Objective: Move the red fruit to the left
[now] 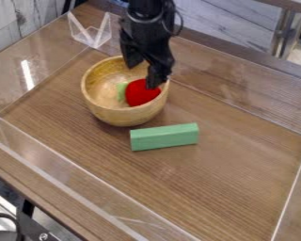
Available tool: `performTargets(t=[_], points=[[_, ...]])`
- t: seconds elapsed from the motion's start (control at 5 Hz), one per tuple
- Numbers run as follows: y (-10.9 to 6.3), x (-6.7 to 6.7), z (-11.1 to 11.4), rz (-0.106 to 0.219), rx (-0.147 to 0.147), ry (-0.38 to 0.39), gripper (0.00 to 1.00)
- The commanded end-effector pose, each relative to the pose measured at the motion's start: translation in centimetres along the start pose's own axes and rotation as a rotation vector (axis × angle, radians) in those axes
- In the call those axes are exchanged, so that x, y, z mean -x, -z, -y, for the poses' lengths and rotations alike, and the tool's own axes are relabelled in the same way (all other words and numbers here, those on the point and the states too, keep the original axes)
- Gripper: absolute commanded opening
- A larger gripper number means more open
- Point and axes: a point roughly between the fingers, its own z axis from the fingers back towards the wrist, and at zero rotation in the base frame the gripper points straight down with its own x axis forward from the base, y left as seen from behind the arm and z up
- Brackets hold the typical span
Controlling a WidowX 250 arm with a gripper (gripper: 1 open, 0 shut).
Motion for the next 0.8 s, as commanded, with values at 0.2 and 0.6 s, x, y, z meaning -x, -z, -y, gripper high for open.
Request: performTargets(t=[0.2,0.6], points=[[0.9,-0.9,-1.0,0.025,-0.005,0.014,0.0],[-2.4,-1.5,-1.5,0.097,0.012,0.08,0.0]])
